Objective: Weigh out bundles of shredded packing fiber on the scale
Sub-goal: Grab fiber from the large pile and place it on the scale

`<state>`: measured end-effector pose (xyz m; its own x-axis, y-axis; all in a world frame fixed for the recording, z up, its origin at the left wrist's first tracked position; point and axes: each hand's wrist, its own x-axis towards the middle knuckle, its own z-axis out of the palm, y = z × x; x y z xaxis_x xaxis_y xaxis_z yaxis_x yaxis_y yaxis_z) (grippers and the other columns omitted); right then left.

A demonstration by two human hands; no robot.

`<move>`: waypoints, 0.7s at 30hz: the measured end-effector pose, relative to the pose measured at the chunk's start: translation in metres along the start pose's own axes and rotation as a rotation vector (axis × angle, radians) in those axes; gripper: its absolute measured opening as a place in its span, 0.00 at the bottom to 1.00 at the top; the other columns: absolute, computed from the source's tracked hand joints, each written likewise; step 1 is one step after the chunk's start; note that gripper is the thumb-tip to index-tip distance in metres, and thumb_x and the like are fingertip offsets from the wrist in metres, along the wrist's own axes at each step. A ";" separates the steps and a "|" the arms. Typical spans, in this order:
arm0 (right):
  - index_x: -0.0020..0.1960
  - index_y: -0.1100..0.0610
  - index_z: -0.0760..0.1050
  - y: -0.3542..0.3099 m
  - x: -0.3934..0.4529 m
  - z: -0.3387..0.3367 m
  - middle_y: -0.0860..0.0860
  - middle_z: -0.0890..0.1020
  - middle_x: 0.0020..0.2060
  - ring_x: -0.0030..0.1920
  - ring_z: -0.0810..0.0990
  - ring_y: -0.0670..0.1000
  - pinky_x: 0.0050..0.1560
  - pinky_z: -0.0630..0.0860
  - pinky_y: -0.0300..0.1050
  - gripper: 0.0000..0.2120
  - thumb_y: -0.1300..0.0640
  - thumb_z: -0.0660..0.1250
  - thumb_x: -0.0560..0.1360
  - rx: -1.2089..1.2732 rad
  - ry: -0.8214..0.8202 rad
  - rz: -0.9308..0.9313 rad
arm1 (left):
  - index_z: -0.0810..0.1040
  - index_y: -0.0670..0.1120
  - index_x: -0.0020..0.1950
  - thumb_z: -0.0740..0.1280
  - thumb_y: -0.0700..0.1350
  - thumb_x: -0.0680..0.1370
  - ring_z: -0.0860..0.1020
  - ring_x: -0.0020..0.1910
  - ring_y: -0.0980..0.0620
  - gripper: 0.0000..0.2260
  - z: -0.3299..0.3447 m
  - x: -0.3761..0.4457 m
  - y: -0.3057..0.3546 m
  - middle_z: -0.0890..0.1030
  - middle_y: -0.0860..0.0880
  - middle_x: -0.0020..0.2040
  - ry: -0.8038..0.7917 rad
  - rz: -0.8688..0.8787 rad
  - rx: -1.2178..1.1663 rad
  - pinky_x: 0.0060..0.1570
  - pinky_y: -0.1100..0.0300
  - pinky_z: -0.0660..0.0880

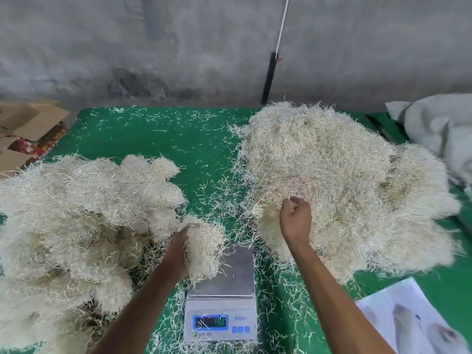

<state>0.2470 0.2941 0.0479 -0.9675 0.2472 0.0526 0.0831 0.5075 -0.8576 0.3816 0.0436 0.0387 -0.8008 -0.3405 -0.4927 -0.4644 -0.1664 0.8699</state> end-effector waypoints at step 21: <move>0.62 0.54 0.78 0.027 -0.127 0.024 0.52 0.83 0.37 0.30 0.82 0.49 0.35 0.84 0.48 0.40 0.23 0.46 0.79 -0.348 -0.423 -0.165 | 0.67 0.46 0.30 0.63 0.41 0.82 0.58 0.16 0.59 0.20 -0.026 -0.039 -0.068 0.63 0.53 0.24 0.234 0.250 0.409 0.17 0.68 0.55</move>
<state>0.3669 0.2565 0.0062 -0.9798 -0.1737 -0.0992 -0.0725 0.7707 -0.6330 0.4541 0.0437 -0.0004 -0.8218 -0.5288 -0.2122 -0.4171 0.3044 0.8564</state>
